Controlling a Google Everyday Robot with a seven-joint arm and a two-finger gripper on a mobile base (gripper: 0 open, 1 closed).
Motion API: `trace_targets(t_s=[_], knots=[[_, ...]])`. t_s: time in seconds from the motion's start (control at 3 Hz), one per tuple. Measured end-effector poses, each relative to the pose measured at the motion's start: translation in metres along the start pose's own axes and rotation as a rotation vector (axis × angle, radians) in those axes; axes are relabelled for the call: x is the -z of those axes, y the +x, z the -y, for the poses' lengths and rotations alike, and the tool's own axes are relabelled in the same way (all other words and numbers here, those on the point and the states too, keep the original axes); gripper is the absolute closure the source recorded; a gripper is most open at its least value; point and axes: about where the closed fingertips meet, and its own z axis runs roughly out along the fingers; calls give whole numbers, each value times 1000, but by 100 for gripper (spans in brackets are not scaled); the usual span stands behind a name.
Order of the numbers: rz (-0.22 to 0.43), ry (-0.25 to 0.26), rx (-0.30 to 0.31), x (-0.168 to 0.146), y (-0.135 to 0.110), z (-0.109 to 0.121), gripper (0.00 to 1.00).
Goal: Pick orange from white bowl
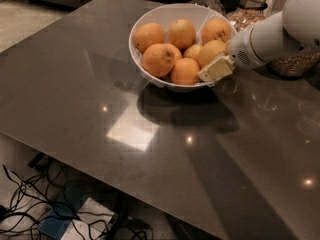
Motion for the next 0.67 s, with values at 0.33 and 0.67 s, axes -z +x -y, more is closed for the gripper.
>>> trace_targets(t_s=[0.33, 0.67], knots=[[-9, -8, -2, -10, 2, 2, 39], [-10, -10, -3, -11, 1, 3, 62]])
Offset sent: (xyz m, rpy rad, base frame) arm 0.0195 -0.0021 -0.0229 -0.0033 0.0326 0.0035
